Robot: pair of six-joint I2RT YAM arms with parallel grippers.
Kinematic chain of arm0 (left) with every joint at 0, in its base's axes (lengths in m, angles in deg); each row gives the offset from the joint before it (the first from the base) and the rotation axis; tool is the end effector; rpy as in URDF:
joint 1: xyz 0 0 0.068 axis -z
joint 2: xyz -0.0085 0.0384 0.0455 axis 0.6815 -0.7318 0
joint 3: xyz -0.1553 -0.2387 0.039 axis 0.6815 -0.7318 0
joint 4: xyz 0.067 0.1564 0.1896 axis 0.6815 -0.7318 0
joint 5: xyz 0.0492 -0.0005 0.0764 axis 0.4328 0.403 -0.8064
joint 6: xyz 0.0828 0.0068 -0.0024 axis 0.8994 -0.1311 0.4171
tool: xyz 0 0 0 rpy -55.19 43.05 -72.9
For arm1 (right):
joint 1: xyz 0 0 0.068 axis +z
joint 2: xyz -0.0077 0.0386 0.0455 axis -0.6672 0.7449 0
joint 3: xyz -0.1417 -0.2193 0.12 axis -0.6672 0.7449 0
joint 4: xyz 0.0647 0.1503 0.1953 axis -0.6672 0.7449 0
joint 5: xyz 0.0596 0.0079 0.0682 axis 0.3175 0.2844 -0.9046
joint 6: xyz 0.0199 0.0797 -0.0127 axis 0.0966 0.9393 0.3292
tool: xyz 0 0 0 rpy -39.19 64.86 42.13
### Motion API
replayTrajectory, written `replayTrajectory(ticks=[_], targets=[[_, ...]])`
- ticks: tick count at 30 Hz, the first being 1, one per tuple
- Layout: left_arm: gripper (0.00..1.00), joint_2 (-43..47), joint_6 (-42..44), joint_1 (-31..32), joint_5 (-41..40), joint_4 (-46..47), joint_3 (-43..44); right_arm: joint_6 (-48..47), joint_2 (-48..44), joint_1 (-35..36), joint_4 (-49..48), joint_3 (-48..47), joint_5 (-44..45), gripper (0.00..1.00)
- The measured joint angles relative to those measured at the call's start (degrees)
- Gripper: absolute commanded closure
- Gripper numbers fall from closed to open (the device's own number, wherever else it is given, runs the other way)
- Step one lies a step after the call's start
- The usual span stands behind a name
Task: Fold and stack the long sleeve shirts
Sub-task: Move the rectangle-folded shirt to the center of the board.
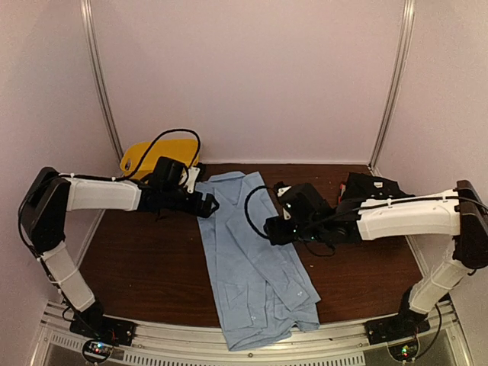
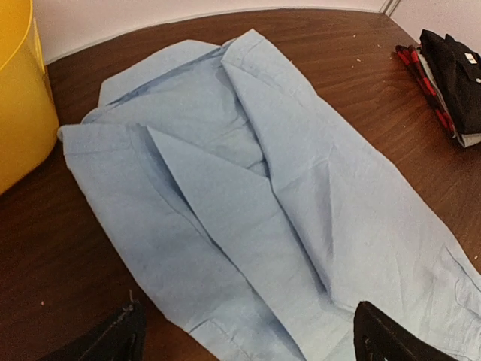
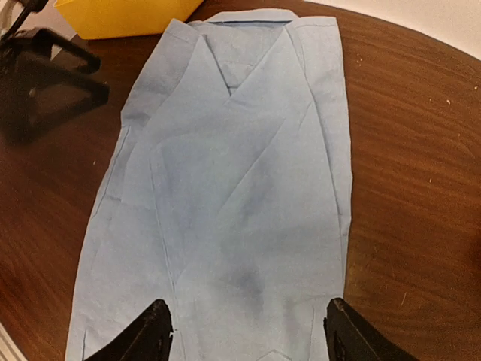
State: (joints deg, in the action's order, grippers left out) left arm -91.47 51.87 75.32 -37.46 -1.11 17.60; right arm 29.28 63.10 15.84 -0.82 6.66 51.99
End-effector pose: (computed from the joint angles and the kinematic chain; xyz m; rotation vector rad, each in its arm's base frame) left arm 0.3370 -0.2251 0.2007 0.3844 2.2799 -0.6033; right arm 0.2018 0.2894 0.2206 -0.4695 2.3203 0.5082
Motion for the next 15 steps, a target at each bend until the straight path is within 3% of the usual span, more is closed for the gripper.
replayTrajectory(ticks=[7,15], targets=[[0.02,9.66,-3.13,0.00,-1.88,1.16,-9.62,-7.80,16.48,-7.72,-5.42,-17.64,-3.72,0.30],[0.02,14.62,-5.33,0.00,-2.97,1.70,-16.09,-11.04,36.96,-13.62,-7.02,-37.38,-10.49,0.31]])
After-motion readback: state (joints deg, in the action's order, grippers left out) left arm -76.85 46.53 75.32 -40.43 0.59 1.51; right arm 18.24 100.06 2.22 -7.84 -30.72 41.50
